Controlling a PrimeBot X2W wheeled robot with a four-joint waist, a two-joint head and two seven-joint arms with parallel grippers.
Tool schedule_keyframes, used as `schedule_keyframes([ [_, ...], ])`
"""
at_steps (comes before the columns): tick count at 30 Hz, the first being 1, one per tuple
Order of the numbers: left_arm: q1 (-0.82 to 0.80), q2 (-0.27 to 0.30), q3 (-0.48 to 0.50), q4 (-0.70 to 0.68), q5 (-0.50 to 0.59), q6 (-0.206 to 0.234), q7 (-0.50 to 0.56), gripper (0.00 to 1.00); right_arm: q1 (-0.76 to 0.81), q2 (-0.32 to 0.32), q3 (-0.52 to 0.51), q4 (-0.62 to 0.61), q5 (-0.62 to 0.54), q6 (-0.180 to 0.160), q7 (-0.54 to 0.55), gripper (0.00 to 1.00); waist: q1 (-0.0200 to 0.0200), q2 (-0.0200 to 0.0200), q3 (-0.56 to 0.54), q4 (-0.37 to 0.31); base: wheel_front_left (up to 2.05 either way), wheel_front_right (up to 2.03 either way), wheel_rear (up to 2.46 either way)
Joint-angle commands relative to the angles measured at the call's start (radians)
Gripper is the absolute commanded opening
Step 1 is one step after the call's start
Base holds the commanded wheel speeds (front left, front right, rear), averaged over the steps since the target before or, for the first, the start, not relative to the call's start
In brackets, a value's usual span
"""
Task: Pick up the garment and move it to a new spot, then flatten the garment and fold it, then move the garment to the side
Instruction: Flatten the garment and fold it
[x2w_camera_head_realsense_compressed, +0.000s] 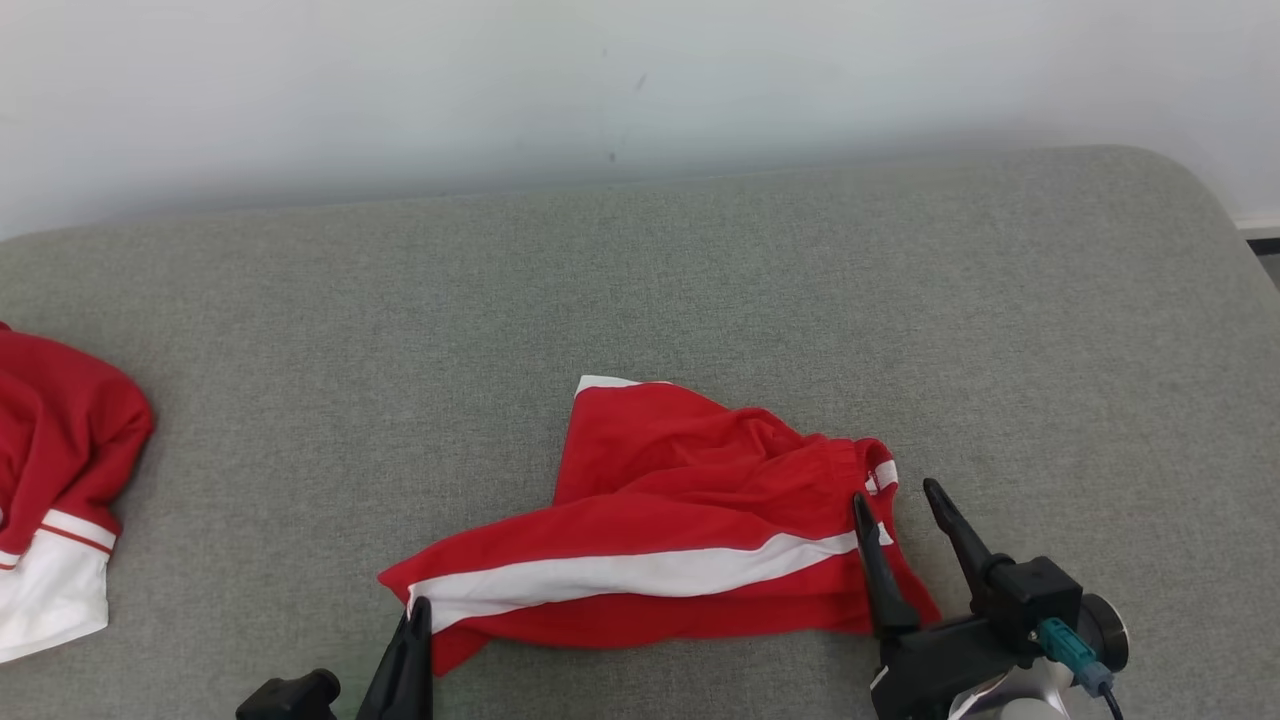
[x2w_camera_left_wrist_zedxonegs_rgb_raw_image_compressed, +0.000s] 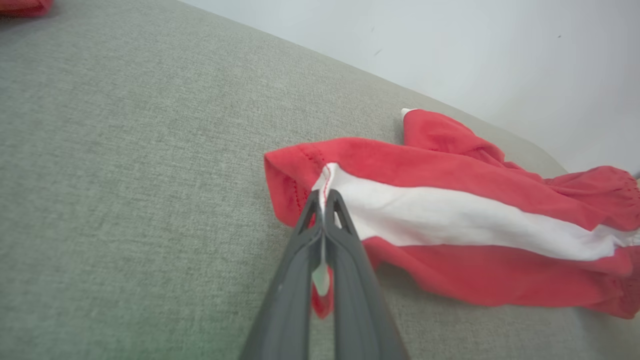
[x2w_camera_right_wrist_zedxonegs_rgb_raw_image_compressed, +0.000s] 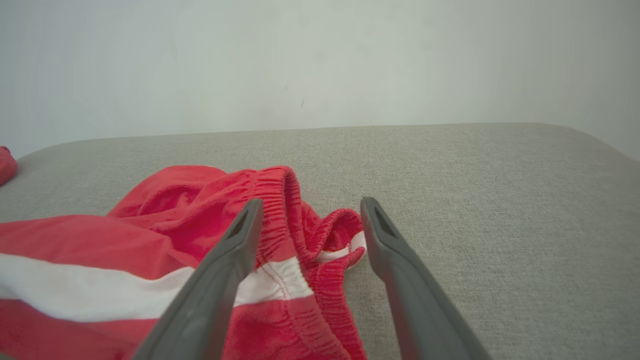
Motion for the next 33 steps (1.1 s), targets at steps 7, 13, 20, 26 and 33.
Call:
schedule_keyframes([
  [7, 0.019, 0.001, 0.013, -0.008, 0.021, 0.001, -0.003, 1.00, 0.033, -0.008, 0.041, 0.009, 0.026, -0.002, 0.000, 1.00, -0.0001, 0.0000, -0.008, 0.002, 0.00, 0.00, 0.00],
  [13, 0.018, 0.001, 0.014, -0.003, 0.022, 0.001, -0.003, 1.00, 0.037, -0.022, 0.080, 0.041, 0.049, -0.002, 0.000, 1.00, -0.0001, 0.0000, -0.010, -0.001, 0.00, 0.00, 0.00],
  [20, 0.013, 0.001, 0.018, -0.003, 0.028, 0.001, -0.003, 1.00, 0.005, -0.036, 0.092, 0.064, 0.074, -0.002, 0.000, 1.00, -0.0001, 0.0000, -0.007, 0.002, 0.00, 0.00, 0.00],
  [26, 0.017, 0.000, 0.024, -0.002, 0.029, 0.001, -0.003, 1.00, -0.001, -0.048, 0.106, 0.080, 0.086, -0.002, 0.000, 0.47, -0.0001, 0.0000, -0.009, 0.010, 0.00, 0.00, 0.00],
  [33, 0.027, 0.001, 0.027, 0.002, 0.031, 0.001, -0.003, 1.00, 0.001, -0.055, 0.119, 0.080, 0.096, -0.002, 0.000, 0.00, -0.0001, 0.0000, -0.014, 0.007, 0.00, 0.00, 0.00],
])
